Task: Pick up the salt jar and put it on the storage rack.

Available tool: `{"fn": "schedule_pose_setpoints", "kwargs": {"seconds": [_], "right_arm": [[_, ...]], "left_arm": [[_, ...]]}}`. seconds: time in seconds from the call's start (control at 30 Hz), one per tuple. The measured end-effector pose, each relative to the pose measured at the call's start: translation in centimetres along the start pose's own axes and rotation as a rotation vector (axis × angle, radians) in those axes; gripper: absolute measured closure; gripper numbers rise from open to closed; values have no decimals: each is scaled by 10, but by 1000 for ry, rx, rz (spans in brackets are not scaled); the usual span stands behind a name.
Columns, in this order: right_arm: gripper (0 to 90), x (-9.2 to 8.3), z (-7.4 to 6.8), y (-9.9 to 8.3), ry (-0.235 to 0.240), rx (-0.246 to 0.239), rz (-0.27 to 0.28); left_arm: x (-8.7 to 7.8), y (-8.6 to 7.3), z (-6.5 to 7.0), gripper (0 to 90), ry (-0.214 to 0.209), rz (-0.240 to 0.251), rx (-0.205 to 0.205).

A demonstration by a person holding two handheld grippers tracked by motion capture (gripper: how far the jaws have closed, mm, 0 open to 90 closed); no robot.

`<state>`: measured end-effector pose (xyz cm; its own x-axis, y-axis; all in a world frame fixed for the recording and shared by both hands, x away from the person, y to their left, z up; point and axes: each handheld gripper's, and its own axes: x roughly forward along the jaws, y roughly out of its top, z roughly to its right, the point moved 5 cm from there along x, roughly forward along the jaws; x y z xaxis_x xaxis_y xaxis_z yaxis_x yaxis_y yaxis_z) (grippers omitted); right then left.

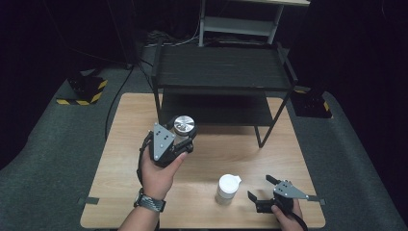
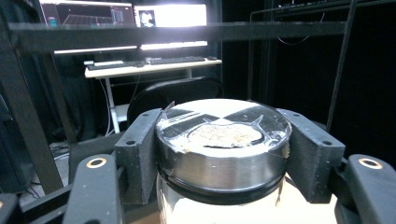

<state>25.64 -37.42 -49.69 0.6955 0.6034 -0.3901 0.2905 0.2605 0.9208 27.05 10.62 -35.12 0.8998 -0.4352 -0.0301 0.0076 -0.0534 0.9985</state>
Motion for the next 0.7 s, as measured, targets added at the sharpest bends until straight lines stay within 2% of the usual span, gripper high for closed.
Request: {"fn": "schedule_pose_setpoints", "kwargs": {"seconds": [0.27, 0.6, 0.7], "right_arm": [[2, 0, 1, 0, -1, 3, 2], [1, -1, 1, -1, -3, 9, 4], [1, -1, 2, -1, -1, 9, 4]], "left_arm": [[1, 18, -5, 349, -4, 11, -18], [5, 39, -6, 349, 13, 25, 8], [7, 45, -7, 349, 19, 29, 1]]}}
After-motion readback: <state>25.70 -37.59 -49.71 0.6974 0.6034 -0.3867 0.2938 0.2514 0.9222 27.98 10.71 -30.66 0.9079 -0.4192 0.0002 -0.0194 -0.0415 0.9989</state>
